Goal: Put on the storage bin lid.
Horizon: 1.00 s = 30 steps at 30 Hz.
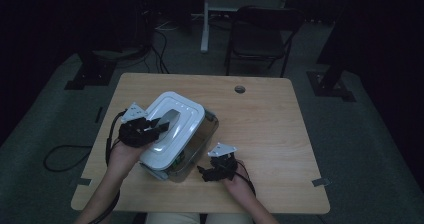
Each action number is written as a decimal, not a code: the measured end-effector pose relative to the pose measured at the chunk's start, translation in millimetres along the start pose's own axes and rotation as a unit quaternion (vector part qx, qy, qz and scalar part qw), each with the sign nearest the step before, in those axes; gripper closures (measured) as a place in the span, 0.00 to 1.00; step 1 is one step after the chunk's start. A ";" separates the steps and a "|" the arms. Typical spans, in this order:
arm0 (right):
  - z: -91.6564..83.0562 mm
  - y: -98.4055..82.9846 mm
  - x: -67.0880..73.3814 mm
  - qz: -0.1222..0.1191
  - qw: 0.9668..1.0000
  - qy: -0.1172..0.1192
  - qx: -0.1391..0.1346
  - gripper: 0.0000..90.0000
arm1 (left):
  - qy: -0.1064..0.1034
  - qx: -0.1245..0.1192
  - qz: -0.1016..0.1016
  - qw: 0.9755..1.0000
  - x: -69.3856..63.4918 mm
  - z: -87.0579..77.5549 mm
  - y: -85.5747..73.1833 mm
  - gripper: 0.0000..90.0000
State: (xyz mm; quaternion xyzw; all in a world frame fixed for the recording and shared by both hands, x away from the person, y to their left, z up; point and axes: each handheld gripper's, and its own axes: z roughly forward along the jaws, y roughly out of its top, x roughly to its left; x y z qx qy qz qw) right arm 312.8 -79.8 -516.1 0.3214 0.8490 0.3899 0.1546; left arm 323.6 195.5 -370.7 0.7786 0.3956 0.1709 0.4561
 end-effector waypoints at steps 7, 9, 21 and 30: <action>-16.8 -8.1 -8.9 -0.002 0.999 -0.037 -0.009 0.14 | -0.008 0.012 0.003 1.000 -8.2 10.7 0.8 0.76; -19.9 -9.8 -13.7 0.005 0.999 -0.040 -0.015 0.14 | -0.008 0.021 0.011 1.000 -13.4 16.7 1.2 0.76; -35.3 -14.8 -36.2 0.047 0.996 -0.067 -0.042 0.14 | -0.025 0.029 0.001 0.999 -19.2 27.2 1.1 0.76; -37.9 -17.4 -45.7 0.068 0.995 -0.063 -0.045 0.14 | -0.040 0.037 0.001 0.999 -24.0 33.0 -2.4 0.76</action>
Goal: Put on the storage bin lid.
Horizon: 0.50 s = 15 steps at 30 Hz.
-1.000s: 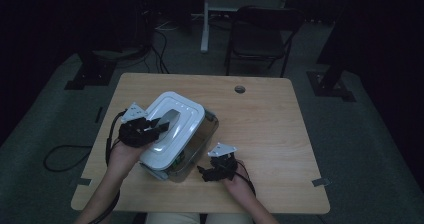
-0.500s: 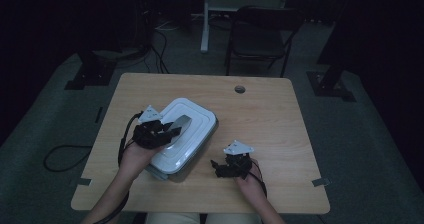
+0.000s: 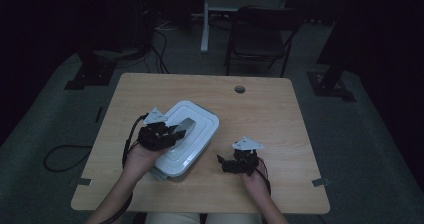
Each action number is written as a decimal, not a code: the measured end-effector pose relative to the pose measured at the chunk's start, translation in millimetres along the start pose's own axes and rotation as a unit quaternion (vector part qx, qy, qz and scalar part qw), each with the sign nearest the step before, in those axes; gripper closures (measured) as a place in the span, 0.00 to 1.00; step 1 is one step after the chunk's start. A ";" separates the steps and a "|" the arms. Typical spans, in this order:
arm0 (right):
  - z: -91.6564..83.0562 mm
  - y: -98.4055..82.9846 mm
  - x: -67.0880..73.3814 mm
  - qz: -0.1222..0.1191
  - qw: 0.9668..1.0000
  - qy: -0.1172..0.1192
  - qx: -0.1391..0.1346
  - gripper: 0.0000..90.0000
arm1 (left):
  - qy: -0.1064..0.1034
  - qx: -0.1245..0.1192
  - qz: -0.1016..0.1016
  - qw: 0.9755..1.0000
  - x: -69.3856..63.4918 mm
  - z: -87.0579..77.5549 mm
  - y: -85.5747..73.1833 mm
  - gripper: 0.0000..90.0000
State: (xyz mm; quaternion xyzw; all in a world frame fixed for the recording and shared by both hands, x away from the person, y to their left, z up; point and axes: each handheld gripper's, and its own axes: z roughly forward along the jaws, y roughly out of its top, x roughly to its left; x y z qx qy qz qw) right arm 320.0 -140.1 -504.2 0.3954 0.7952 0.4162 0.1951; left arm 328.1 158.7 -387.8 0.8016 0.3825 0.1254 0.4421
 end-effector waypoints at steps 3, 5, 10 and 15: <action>-0.5 0.0 -1.3 0.001 1.000 0.000 -0.001 0.14 | -0.001 -0.001 0.001 1.000 0.3 0.0 -0.1 0.76; -2.0 0.7 -2.1 0.001 1.000 -0.001 -0.001 0.14 | -0.002 0.000 -0.001 1.000 1.3 -0.6 0.2 0.74; -6.2 0.7 -4.9 0.004 1.000 -0.001 -0.004 0.14 | -0.015 0.000 -0.004 1.000 6.0 -5.4 0.7 0.65; -9.8 0.9 -10.9 0.008 1.000 -0.007 -0.007 0.14 | -0.014 -0.012 -0.007 1.000 11.3 -14.1 0.9 0.61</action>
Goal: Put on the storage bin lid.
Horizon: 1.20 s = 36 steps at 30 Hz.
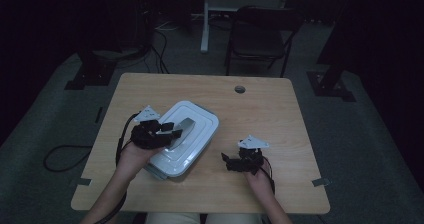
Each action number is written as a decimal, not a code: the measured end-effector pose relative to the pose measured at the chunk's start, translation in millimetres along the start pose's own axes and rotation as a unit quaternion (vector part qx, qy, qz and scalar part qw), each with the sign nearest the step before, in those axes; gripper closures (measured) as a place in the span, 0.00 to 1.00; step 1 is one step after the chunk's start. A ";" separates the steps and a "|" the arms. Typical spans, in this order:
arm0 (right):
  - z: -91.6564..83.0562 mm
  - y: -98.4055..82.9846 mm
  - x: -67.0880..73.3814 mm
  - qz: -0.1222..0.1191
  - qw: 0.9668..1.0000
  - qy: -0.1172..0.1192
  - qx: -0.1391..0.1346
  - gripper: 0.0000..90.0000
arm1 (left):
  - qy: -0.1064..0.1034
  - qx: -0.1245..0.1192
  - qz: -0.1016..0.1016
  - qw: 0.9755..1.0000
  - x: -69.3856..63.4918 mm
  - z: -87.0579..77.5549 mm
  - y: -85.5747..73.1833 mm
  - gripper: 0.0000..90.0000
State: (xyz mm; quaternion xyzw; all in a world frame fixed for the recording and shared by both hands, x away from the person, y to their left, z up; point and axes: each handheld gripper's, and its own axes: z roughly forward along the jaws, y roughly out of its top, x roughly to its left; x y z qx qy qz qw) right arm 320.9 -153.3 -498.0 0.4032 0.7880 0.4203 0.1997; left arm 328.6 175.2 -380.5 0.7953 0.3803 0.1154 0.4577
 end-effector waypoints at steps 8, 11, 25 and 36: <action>-4.3 -2.4 -4.5 0.005 1.000 -0.002 -0.001 0.14 | -0.008 -0.007 -0.003 1.000 1.2 -10.2 -0.4 0.57; -3.6 -4.1 -6.5 0.008 1.000 -0.002 0.002 0.14 | -0.001 -0.015 -0.001 1.000 3.3 -15.2 0.6 0.52; -0.7 -8.2 -10.3 0.015 1.000 -0.001 0.008 0.14 | 0.028 -0.063 -0.027 0.997 35.3 -38.7 -3.1 0.29; 2.4 -10.0 -7.4 0.011 1.000 0.003 0.010 0.14 | 0.045 -0.071 -0.039 0.996 62.7 -36.3 -24.9 0.16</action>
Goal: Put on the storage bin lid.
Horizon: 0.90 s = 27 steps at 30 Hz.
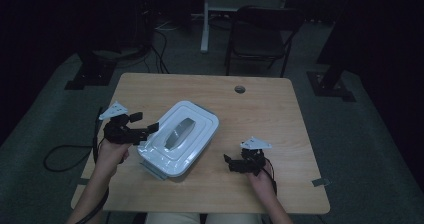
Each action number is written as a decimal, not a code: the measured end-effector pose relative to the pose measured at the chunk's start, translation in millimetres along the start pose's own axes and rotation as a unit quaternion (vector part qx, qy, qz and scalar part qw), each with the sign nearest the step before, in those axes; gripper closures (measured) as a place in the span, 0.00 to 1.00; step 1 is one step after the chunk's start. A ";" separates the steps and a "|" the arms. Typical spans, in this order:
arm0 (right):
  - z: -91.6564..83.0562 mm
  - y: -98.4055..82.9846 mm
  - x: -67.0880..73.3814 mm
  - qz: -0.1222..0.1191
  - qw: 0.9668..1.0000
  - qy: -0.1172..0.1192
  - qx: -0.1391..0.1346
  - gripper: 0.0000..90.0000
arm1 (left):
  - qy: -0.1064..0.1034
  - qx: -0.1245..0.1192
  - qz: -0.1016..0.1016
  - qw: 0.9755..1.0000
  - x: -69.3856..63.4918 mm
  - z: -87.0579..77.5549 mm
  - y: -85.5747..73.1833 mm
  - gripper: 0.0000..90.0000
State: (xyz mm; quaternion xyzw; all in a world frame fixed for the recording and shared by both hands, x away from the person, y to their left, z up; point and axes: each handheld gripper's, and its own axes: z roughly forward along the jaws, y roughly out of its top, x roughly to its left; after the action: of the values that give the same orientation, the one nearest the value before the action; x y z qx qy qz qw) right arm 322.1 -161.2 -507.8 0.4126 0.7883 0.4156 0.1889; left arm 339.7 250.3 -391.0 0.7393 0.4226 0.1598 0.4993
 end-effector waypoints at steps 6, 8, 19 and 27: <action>1.6 -0.9 0.4 0.000 1.000 0.002 0.005 0.14 | 0.015 -0.006 -0.016 1.000 12.2 -0.6 -9.3 0.09; 1.7 -1.1 0.7 0.000 1.000 0.001 0.004 0.14 | 0.015 -0.007 -0.020 1.000 15.1 -0.5 -10.9 0.00; 3.1 -2.5 0.8 -0.001 1.000 0.004 0.008 0.14 | 0.097 -0.003 -0.025 0.995 41.7 11.7 -35.6 0.01; 5.5 -4.4 0.9 0.002 1.000 0.007 0.011 0.14 | 0.134 -0.013 -0.020 0.991 53.4 19.6 -44.2 0.01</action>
State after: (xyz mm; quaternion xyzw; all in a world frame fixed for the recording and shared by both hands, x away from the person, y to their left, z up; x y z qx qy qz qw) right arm 323.0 -159.2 -514.5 0.4134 0.7933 0.4103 0.1774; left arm 363.6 286.7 -448.4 0.6962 0.4983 0.2526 0.4508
